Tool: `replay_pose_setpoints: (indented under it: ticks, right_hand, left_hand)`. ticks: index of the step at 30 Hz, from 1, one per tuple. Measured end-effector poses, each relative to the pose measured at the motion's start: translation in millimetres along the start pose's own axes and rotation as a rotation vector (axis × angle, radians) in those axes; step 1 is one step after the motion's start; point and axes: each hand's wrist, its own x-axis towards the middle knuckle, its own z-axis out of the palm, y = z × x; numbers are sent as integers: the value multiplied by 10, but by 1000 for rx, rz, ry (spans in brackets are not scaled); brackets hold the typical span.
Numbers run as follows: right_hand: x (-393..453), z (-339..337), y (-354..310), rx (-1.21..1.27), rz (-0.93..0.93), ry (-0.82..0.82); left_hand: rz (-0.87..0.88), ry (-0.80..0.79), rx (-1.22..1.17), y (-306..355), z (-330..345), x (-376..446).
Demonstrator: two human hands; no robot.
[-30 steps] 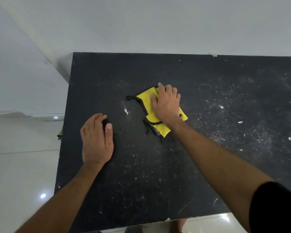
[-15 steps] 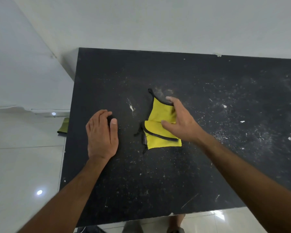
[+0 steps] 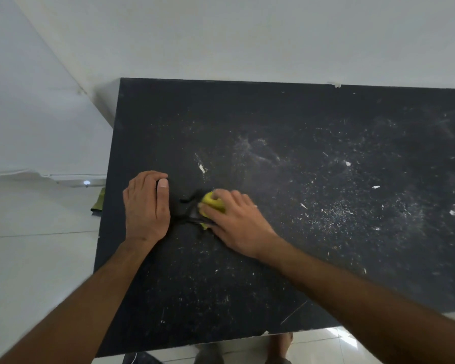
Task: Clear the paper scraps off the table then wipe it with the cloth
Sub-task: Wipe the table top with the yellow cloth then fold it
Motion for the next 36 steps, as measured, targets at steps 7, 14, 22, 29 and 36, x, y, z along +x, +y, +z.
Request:
replay_pose_setpoints:
  ticks: [7,14,22,29,36]
  right_hand:
    - [938,53,540,-95,331,139]
    - [882,-346,904,-144,672,279]
    - [813,-27,483,-183,426,122]
    - [115,-584,1618,-184,861,273]
    - [-151,15,-11,-63,355,40]
  left_hand:
    - [33,-47,91,-25,8,-4]
    - [62,-162,218,41,-3,14]
    - [8,-98,79,33,-22,-1]
    - [44,-179,209,93,-23,22]
    - [102,-185,191,118,-53,-53]
